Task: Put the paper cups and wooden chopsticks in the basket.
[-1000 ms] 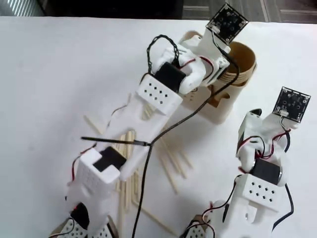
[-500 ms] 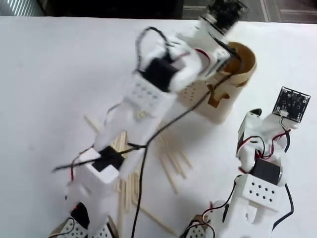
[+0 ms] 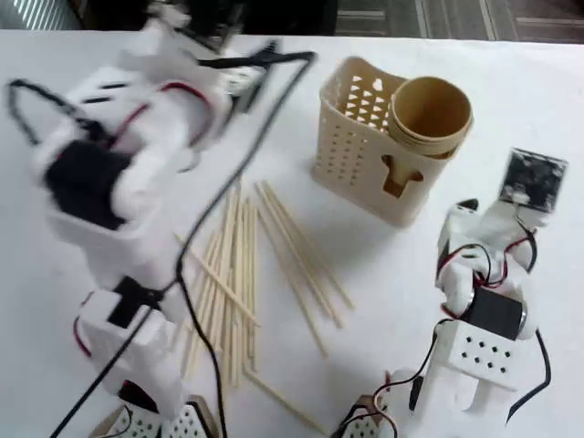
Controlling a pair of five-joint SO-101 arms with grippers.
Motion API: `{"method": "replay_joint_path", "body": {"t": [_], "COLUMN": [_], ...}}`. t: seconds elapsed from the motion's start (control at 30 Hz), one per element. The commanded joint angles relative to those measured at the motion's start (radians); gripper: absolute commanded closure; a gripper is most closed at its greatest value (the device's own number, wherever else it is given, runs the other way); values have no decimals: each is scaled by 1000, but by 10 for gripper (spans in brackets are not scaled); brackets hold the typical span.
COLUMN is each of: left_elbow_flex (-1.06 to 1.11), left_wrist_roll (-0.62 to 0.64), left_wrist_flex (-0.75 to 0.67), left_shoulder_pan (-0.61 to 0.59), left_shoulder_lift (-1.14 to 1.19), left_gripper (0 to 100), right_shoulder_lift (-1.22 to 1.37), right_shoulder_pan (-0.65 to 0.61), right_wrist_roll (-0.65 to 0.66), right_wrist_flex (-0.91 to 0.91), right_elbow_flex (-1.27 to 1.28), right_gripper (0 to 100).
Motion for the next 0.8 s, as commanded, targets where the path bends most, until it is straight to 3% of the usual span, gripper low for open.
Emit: {"method": "replay_joint_path", "body": {"t": [0.0, 0.2, 0.43, 0.77], "left_elbow_flex": [80, 293, 511, 1358], "left_wrist_roll": [-12, -17, -34, -49], "left_wrist_flex": [8, 9, 9, -57], "left_shoulder_pan": [-157, -291, -309, -309], "left_shoulder_lift": [-76, -225, -645, -1326], "left_gripper": [883, 885, 888, 888], "right_shoulder_lift": [-16, -15, 22, 381], "right_shoulder_pan": [-94, -314, -542, -734], "right_wrist_roll": [84, 187, 196, 198], "right_wrist_flex": [127, 329, 518, 590], "right_elbow_flex": [-147, -298, -407, -497], "right_gripper": [821, 822, 822, 820]}}
